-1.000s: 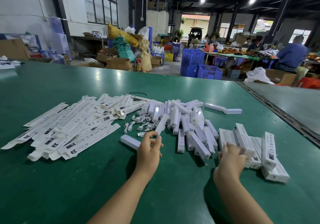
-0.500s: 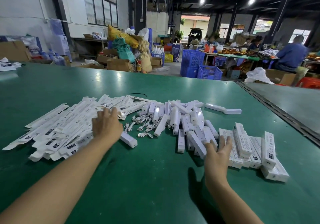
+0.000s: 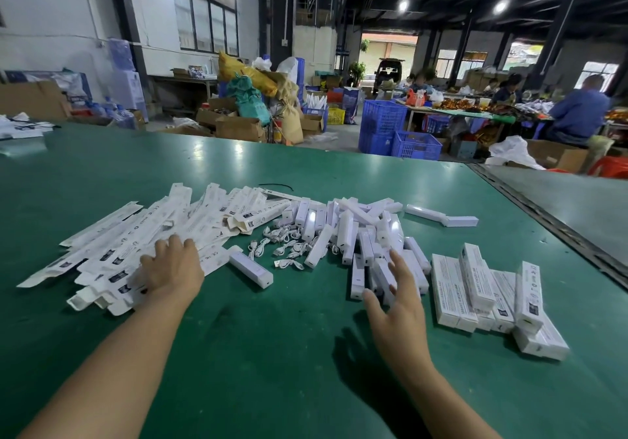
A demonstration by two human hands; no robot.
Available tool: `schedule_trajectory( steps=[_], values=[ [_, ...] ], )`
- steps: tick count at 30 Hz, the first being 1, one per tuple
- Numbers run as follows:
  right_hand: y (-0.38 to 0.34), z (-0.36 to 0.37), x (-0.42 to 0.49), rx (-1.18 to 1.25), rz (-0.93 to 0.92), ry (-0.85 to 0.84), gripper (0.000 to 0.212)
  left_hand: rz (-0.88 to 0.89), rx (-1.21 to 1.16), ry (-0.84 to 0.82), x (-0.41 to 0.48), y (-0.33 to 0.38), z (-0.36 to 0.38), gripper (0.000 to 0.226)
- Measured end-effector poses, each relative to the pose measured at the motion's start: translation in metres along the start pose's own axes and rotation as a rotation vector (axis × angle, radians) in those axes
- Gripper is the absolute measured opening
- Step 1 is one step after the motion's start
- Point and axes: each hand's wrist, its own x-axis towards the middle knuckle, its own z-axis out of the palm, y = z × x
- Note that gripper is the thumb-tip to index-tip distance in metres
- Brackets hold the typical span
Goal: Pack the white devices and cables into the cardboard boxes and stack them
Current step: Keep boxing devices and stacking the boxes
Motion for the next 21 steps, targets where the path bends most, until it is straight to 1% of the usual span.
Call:
schedule_trajectory(
  steps=[1, 3, 5, 6, 7, 9, 12, 13, 14, 17, 20, 21],
  values=[
    [0.001, 0.000, 0.000, -0.016, -0.014, -0.011, 0.071, 0.026, -0.027, 0.014, 0.000, 0.001, 0.000, 0.047],
    [0.002, -0.001, 0.000, -0.041, -0.024, -0.033, 0.069, 0.027, -0.040, 0.046, 0.002, 0.003, 0.002, 0.060],
    [0.001, -0.001, 0.000, -0.056, -0.037, -0.048, 0.068, -0.034, -0.023, 0.015, 0.001, 0.004, 0.005, 0.075],
    [0.001, 0.000, -0.001, -0.057, -0.043, -0.047, 0.066, -0.068, -0.041, -0.013, 0.001, 0.006, 0.006, 0.077],
    [0.001, -0.001, -0.001, -0.055, -0.050, -0.041, 0.065, -0.093, -0.066, -0.033, 0.001, 0.007, 0.006, 0.075],
    [0.001, -0.002, -0.002, -0.051, -0.071, -0.021, 0.058, -0.086, -0.046, -0.007, 0.002, 0.010, 0.006, 0.065],
    [0.003, -0.001, 0.000, -0.038, -0.095, -0.033, 0.036, -0.015, 0.062, 0.040, 0.004, 0.010, 0.001, 0.035],
    [0.004, 0.000, 0.001, -0.033, -0.090, -0.048, 0.030, -0.012, 0.054, 0.040, 0.003, 0.010, -0.001, 0.030],
    [0.004, 0.000, 0.001, -0.029, -0.085, -0.063, 0.024, -0.010, 0.020, 0.038, 0.003, 0.011, -0.001, 0.031],
    [0.005, 0.001, 0.000, -0.028, -0.091, -0.081, 0.016, -0.057, -0.184, 0.074, -0.002, 0.015, -0.006, 0.048],
    [0.004, 0.001, 0.000, -0.034, -0.124, -0.079, 0.019, -0.057, -0.374, 0.213, -0.006, 0.026, -0.016, 0.054],
    [0.004, 0.001, 0.000, -0.035, -0.129, -0.084, 0.020, -0.069, -0.470, 0.251, -0.008, 0.033, -0.021, 0.054]
  ],
)
